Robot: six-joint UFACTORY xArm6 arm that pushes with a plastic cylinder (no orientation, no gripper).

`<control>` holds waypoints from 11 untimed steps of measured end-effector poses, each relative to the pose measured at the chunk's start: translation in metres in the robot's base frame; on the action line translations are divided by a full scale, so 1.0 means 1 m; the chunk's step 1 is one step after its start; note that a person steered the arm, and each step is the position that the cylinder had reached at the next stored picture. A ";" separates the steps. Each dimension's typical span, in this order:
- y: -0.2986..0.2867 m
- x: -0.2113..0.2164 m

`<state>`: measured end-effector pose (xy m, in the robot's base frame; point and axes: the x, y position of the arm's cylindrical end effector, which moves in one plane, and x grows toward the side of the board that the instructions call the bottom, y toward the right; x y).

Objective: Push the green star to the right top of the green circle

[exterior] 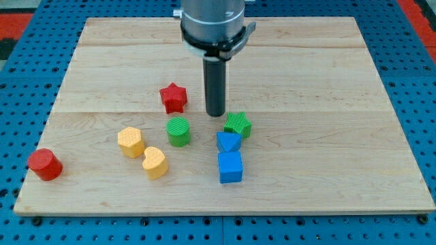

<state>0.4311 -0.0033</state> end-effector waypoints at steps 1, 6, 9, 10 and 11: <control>-0.021 -0.057; -0.029 -0.040; -0.130 -0.004; -0.078 0.001; -0.057 0.006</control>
